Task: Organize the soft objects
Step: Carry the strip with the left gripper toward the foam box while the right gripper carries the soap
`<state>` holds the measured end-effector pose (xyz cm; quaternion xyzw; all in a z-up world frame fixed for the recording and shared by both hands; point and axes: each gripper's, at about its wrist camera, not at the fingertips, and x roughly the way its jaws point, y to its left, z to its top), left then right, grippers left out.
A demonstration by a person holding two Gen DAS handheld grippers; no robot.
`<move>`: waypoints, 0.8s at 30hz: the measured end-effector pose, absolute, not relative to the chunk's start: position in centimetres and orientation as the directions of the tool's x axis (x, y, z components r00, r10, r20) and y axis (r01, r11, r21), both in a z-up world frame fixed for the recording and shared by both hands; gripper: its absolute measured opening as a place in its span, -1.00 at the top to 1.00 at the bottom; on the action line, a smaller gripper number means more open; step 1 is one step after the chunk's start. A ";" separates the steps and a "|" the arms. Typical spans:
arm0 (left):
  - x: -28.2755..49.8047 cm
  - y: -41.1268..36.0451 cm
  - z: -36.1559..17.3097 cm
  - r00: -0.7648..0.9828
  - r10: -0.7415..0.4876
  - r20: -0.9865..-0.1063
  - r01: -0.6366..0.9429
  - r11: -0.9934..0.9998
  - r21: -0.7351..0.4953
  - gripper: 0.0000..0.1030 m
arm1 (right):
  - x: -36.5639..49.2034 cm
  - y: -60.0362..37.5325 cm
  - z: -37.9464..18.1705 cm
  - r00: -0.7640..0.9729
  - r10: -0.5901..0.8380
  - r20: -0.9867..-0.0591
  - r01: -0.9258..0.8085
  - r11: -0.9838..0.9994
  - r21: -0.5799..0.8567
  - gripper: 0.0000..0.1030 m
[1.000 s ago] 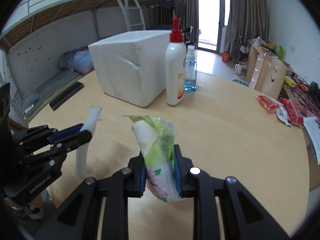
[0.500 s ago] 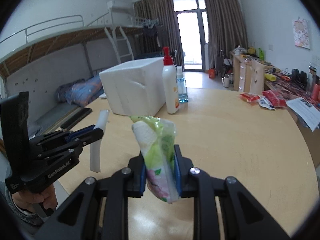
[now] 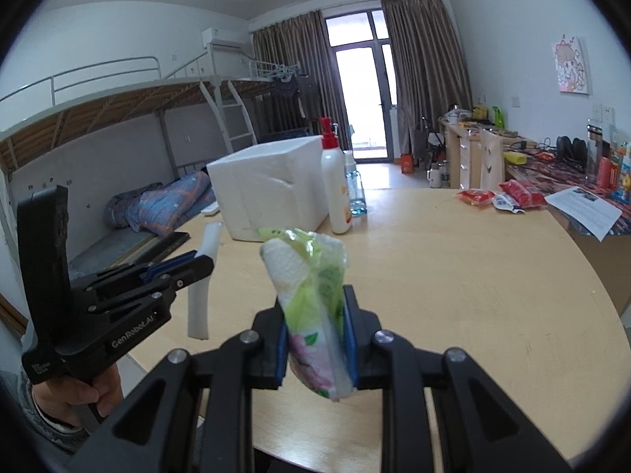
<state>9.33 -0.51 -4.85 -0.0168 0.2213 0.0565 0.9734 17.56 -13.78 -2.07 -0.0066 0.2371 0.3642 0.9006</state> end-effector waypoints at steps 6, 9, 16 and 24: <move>8.5 0.8 -3.8 0.905 0.140 -0.401 -0.152 0.988 0.001 0.77 | 17.1 -12.7 -1.2 0.610 0.687 -0.395 -0.694 0.704 0.153 0.48; 7.7 1.8 -3.2 0.907 0.161 -0.388 -0.174 0.985 0.004 0.78 | 17.1 -11.6 -0.9 0.600 0.700 -0.388 -0.710 0.689 0.145 0.48; 6.1 4.3 -2.4 0.901 0.236 -0.363 -0.239 0.970 0.039 0.77 | 17.1 -9.0 -0.7 0.582 0.719 -0.380 -0.735 0.665 0.134 0.48; 4.1 6.9 -1.3 0.893 0.307 -0.331 -0.303 0.951 0.065 0.77 | 16.3 -6.2 -0.1 0.546 0.758 -0.357 -0.783 0.613 0.106 0.48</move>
